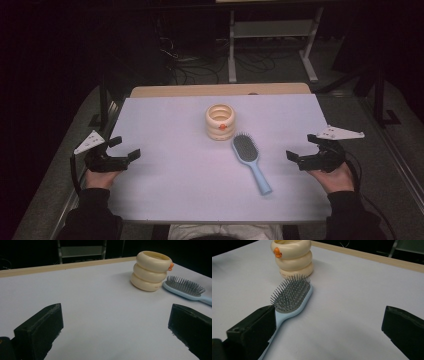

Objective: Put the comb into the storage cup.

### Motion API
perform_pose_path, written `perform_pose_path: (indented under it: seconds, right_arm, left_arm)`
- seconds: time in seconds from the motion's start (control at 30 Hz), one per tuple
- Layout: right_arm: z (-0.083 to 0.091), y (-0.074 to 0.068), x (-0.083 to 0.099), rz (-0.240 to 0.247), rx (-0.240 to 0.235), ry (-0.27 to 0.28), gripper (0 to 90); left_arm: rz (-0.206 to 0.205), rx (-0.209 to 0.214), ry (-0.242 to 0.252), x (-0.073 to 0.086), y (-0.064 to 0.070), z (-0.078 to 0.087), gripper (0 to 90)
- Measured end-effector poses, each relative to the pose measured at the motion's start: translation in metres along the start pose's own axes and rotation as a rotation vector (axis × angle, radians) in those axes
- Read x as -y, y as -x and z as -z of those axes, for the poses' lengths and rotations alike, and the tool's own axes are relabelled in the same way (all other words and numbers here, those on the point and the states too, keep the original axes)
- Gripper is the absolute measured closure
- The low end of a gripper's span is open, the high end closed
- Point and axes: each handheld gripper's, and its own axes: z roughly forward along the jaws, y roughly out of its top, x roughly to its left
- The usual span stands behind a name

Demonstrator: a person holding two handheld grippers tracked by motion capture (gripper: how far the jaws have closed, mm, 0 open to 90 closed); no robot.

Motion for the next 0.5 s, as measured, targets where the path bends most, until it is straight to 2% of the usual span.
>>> perform_pose_path:
  seconds: [0.13, 0.27, 0.5]
  right_arm:
    - [-0.0007, -0.0022, -0.001, 0.013, -0.004, -0.007, 0.0]
    - [0.0008, -0.0033, -0.0026, 0.013, -0.004, -0.005, 0.0]
    - [0.0073, -0.0076, -0.0103, -0.001, -0.011, -0.035, 0.0]
  left_arm:
    - [0.0, 0.0, 0.003, 0.0, 0.0001, -0.0001, 0.0]
    - [-0.001, 0.001, 0.0, 0.0001, 0.0002, -0.001, 0.0]
    - [-0.007, 0.004, 0.005, -0.0007, 0.0002, -0.0011, 0.0]
